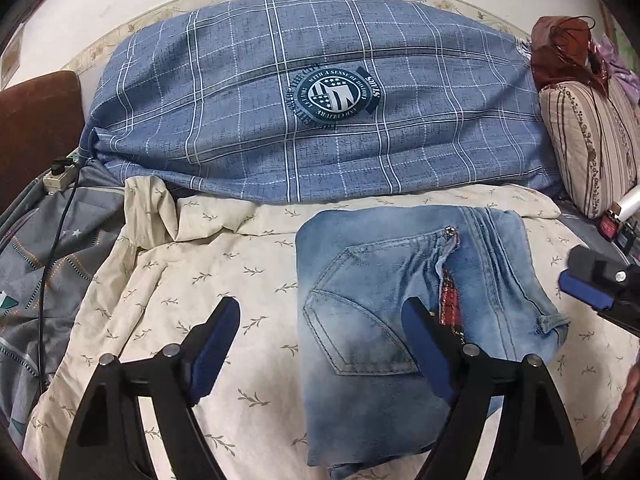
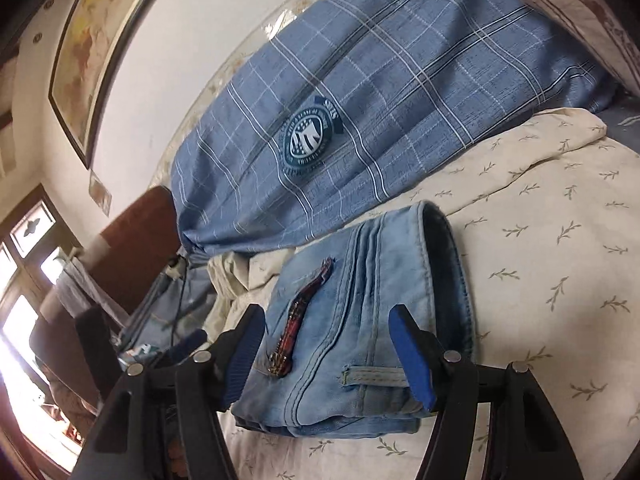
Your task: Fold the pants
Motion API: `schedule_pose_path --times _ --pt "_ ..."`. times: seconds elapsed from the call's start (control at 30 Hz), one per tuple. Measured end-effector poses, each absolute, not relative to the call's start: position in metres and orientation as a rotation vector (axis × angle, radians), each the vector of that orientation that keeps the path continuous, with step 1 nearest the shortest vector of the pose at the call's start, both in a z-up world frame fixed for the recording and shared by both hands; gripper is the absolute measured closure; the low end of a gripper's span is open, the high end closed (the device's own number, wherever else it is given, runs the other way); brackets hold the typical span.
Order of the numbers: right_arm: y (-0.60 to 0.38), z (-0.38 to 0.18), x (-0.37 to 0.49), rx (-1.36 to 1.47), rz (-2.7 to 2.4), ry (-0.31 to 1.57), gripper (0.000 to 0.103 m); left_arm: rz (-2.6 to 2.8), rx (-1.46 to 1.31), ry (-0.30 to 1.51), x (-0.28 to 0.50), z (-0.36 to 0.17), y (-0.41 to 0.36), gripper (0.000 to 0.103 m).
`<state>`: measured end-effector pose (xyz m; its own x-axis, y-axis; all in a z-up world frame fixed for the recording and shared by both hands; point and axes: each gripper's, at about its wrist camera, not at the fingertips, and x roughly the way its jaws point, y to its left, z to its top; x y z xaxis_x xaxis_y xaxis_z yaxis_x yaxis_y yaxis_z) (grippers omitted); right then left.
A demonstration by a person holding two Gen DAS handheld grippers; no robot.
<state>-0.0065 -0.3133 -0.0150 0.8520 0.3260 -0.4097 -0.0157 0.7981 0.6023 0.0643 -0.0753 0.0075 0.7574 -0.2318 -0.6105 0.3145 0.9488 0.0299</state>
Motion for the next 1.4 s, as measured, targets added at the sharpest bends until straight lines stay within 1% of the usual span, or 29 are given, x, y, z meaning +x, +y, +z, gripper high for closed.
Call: schedule_pose_path --times 0.2,0.47,0.6,0.83,1.0,1.17,1.4 --pt "-0.308 -0.017 0.0 0.639 0.172 0.531 0.035 -0.294 0.098 0.63 0.062 0.014 -0.064 0.02" --pt "-0.301 -0.025 0.01 0.633 0.173 0.591 0.035 -0.279 0.104 0.624 0.063 0.013 -0.063 0.02" --pt "-0.305 -0.041 0.019 0.67 0.147 0.673 0.035 -0.278 0.125 0.652 0.065 0.005 -0.068 0.02" --pt "-0.304 -0.047 0.021 0.652 0.142 0.704 0.035 -0.26 0.169 0.758 0.074 -0.021 -0.079 0.02" --pt "-0.306 -0.05 0.022 0.653 0.149 0.719 0.035 -0.253 0.173 0.784 0.077 -0.028 -0.079 0.019" --pt "-0.305 -0.054 0.024 0.634 0.155 0.733 0.035 -0.225 0.217 0.762 0.074 -0.031 -0.082 0.014" --pt "-0.304 -0.057 0.024 0.611 0.168 0.744 0.035 -0.215 0.192 0.769 0.074 -0.039 -0.079 0.012"
